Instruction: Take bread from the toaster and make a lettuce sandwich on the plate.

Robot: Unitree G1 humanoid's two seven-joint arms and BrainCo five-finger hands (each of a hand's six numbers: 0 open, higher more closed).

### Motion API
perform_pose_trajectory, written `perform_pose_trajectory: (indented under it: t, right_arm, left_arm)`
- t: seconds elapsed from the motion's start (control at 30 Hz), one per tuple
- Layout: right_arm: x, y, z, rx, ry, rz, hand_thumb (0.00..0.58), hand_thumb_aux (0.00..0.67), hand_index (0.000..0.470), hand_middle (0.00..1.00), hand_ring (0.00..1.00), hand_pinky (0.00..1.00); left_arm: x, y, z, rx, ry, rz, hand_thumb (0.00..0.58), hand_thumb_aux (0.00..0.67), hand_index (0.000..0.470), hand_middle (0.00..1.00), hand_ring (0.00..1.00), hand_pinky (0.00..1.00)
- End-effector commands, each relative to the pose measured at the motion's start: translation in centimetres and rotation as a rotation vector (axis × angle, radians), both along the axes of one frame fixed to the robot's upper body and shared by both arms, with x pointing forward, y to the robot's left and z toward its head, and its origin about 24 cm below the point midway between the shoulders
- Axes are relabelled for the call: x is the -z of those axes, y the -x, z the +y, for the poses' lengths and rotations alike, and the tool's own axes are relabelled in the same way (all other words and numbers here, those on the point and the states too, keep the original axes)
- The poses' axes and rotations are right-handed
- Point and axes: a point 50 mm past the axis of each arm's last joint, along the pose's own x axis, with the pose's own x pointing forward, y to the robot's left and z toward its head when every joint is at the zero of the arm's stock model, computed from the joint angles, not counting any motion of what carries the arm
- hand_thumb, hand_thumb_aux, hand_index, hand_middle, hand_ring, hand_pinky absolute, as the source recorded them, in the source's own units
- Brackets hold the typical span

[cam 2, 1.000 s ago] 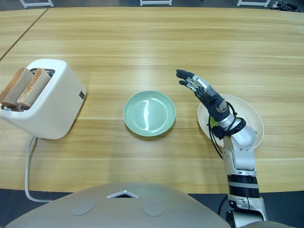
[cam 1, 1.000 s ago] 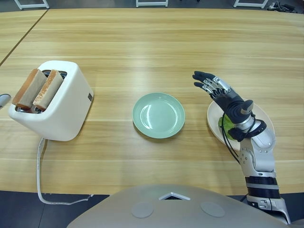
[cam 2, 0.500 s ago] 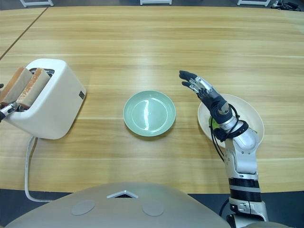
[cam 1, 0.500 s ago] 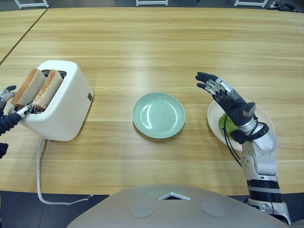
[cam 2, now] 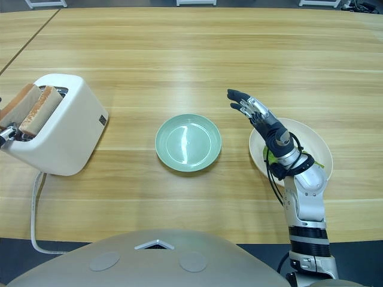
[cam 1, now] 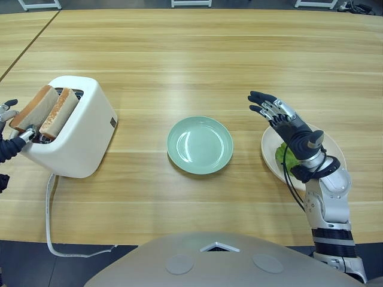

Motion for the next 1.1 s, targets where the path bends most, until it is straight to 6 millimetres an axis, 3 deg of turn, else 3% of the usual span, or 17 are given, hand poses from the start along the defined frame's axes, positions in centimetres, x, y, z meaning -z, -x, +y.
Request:
perform_pose_trajectory:
  t: [0.03, 0.13, 0.33, 0.47, 0.6, 0.77, 0.87, 1.1]
  right_arm:
    - [-0.1, 0.0, 0.0, 0.000, 0.021, -0.007, 0.000, 0.000, 0.000, 0.00, 0.00, 0.00]
    - [0.0, -0.1, 0.1, 0.001, 0.023, -0.007, 0.000, 0.000, 0.000, 0.00, 0.00, 0.00]
    - [0.3, -0.4, 0.2, 0.002, 0.026, -0.007, 0.000, 0.000, 0.000, 0.00, 0.00, 0.00]
    - [0.5, -0.7, 0.5, -0.005, 0.025, -0.009, 0.000, 0.000, 0.000, 0.00, 0.00, 0.00]
    - [0.8, -1.3, 0.9, -0.017, 0.023, -0.010, 0.000, 0.000, 0.000, 0.00, 0.00, 0.00]
    - [1.2, -2.3, 1.5, -0.036, 0.021, -0.013, 0.000, 0.000, 0.000, 0.00, 0.00, 0.00]
    - [1.3, -2.8, 1.8, -0.051, 0.020, -0.017, 0.000, 0.000, 0.000, 0.00, 0.00, 0.00]
    - [1.5, -3.5, 2.2, -0.064, 0.012, -0.022, 0.000, 0.000, 0.000, 0.00, 0.00, 0.00]
  left_arm:
    - [-1.0, -0.7, -0.8, 0.061, 0.066, -0.144, 0.580, 0.670, 0.470, 0.00, 0.00, 0.00]
    - [-2.1, -1.3, -1.2, 0.093, 0.112, -0.277, 0.580, 0.670, 0.470, 0.00, 0.00, 0.00]
    - [-7.5, -2.0, -3.1, 0.172, 0.038, -0.582, 0.580, 0.670, 0.470, 0.00, 0.00, 0.00]
    - [-7.7, -3.5, -5.5, 0.269, 0.109, -0.597, 0.580, 0.670, 0.470, 0.00, 0.00, 0.00]
    - [-5.8, -5.7, -9.3, 0.392, 0.282, -0.539, 0.580, 0.670, 0.470, 0.00, 0.00, 0.00]
    - [-0.1, -8.3, -16.0, 0.548, 0.477, -0.312, 0.580, 0.670, 0.470, 0.00, 0.00, 0.00]
    - [2.0, -8.8, -19.2, 0.624, 0.386, -0.230, 0.580, 0.670, 0.470, 0.00, 0.00, 0.00]
    - [5.7, -10.4, -25.2, 0.817, -0.116, -0.201, 0.580, 0.670, 0.470, 0.00, 0.00, 0.00]
